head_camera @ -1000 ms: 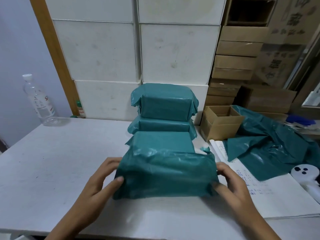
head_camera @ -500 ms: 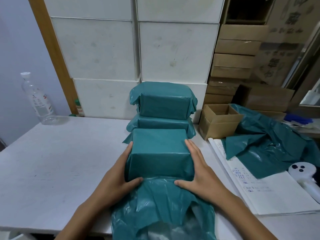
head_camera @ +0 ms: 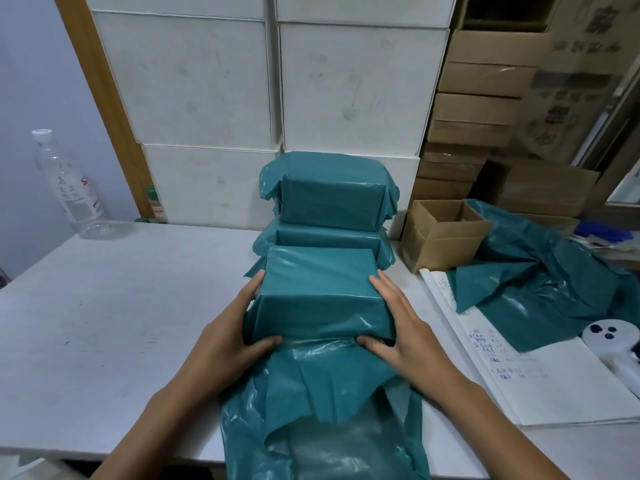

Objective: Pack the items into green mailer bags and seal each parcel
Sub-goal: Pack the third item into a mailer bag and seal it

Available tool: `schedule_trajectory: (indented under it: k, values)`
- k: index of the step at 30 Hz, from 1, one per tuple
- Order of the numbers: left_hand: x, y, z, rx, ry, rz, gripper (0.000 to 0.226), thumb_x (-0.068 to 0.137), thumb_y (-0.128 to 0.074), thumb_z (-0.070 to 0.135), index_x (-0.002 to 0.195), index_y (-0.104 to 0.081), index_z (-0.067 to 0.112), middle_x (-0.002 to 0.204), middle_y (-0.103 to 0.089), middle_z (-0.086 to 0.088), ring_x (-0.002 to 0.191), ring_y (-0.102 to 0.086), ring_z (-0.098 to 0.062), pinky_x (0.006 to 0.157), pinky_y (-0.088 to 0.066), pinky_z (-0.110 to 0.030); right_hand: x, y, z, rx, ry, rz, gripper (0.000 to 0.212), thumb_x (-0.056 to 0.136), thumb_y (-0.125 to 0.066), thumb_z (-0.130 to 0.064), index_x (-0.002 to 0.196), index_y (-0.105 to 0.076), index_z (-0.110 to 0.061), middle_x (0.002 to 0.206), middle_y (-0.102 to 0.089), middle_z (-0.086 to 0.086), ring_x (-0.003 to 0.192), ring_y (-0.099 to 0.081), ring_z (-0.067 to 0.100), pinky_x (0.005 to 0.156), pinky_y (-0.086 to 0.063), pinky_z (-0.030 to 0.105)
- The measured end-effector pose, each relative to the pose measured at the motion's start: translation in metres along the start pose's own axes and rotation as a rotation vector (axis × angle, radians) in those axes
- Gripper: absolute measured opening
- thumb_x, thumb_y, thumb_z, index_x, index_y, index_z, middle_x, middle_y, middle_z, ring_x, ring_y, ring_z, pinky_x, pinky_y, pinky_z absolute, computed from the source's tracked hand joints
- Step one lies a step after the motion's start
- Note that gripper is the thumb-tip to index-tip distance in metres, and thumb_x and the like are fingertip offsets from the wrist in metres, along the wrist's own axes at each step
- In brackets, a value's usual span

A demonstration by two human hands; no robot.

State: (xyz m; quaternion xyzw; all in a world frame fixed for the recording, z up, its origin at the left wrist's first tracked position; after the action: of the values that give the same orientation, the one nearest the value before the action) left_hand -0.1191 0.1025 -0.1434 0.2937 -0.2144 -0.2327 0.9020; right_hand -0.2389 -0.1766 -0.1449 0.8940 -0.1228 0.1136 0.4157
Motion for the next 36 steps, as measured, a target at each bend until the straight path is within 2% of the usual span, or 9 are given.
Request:
schedule_trajectory:
  k: [5,7,10,15,18,20,25,29,36]
  values:
    - [-0.019,0.02,-0.004,-0.063,-0.044,0.053,0.089,0.091,-0.075,0.055,0.156,-0.015,0.069,0.16,-0.023,0.046,0.149,-0.038,-0.001,0.12,-0.038,-0.034,-0.024,0.017,-0.007,0.066,-0.077,0.043,0.094,0.096,-0.076,-0.045,0.163,-0.01,-0.055,0.171,-0.02,-0.028,0.153,-0.029,-0.007,0.125,-0.03,0.025]
    - [-0.038,0.027,0.01,0.116,-0.282,0.125,0.066,0.102,-0.065,0.045,0.159,-0.033,0.052,0.162,-0.035,0.032,0.15,-0.04,-0.006,0.12,-0.036,-0.027,-0.036,0.023,-0.012,-0.08,0.061,0.144,0.071,0.099,-0.074,-0.034,0.159,-0.038,-0.042,0.167,-0.031,-0.026,0.151,-0.036,-0.002,0.125,-0.031,0.023]
    - [-0.057,0.013,0.019,0.222,-0.531,0.044,0.038,0.101,-0.066,0.033,0.137,-0.069,0.022,0.144,-0.062,0.012,0.133,-0.06,-0.011,0.106,-0.051,-0.029,-0.048,0.016,-0.02,-0.263,0.32,0.277,0.028,0.099,-0.07,-0.021,0.126,-0.075,-0.018,0.143,-0.062,-0.002,0.122,-0.066,0.018,0.102,-0.054,0.034]
    - [-0.049,-0.004,0.026,0.209,-0.531,-0.025,0.024,0.104,-0.064,0.029,0.123,-0.076,0.021,0.13,-0.07,0.014,0.121,-0.067,-0.006,0.097,-0.056,-0.028,-0.045,0.022,-0.049,-0.433,0.464,0.554,0.019,0.096,-0.072,-0.014,0.106,-0.083,-0.004,0.123,-0.062,0.011,0.111,-0.057,0.029,0.102,-0.047,0.032]
    - [-0.041,-0.021,0.025,0.272,-0.502,-0.115,0.034,0.103,-0.066,0.036,0.135,-0.071,0.026,0.141,-0.065,0.017,0.132,-0.06,-0.005,0.106,-0.051,-0.027,-0.044,0.009,-0.069,-0.37,0.585,0.39,0.014,0.098,-0.072,-0.007,0.108,-0.081,-0.003,0.11,-0.074,0.012,0.099,-0.066,0.027,0.084,-0.056,0.037]
    - [-0.035,-0.035,0.022,0.378,-0.494,-0.159,0.042,0.103,-0.062,0.045,0.141,-0.066,0.028,0.148,-0.061,0.016,0.137,-0.054,-0.008,0.109,-0.048,-0.032,-0.043,-0.009,-0.077,-0.292,0.641,0.165,0.02,0.1,-0.069,-0.006,0.119,-0.078,-0.008,0.119,-0.075,0.006,0.105,-0.07,0.021,0.089,-0.058,0.031]
    - [-0.022,-0.067,0.03,0.407,-0.381,-0.253,0.054,0.105,-0.046,0.053,0.153,-0.053,0.029,0.155,-0.05,0.015,0.143,-0.042,-0.006,0.118,-0.033,-0.027,-0.015,-0.028,-0.05,-0.096,0.251,-0.205,0.047,0.104,-0.059,-0.018,0.151,-0.057,-0.026,0.148,-0.06,-0.015,0.133,-0.055,0.0,0.113,-0.041,0.019]
    - [-0.015,-0.053,0.021,0.246,-0.272,-0.25,0.061,0.102,-0.04,0.055,0.154,-0.054,0.026,0.157,-0.049,0.018,0.145,-0.039,0.005,0.122,-0.025,-0.013,-0.003,-0.016,-0.02,-0.076,0.167,-0.275,0.044,0.103,-0.066,-0.024,0.147,-0.063,-0.026,0.146,-0.06,-0.02,0.135,-0.052,-0.009,0.117,-0.039,0.019]
    - [-0.01,-0.037,0.003,0.055,-0.217,-0.223,0.047,0.1,-0.058,0.048,0.144,-0.062,0.034,0.144,-0.051,0.041,0.137,-0.05,0.01,0.114,-0.041,-0.018,-0.004,-0.003,-0.008,0.108,0.026,-0.257,0.044,0.098,-0.077,-0.022,0.142,-0.068,-0.026,0.138,-0.06,-0.031,0.129,-0.053,-0.017,0.108,-0.036,0.005]
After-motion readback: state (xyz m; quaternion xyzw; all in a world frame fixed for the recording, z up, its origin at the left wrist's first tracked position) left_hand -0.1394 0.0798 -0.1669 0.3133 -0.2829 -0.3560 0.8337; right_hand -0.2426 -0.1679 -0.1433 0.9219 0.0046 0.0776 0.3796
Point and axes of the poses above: each hand's wrist, its own x-axis towards the middle knuckle, its own y-axis out of the back of the hand, z = x × y, the point moved 4 cm from there along x, towards the middle knuckle
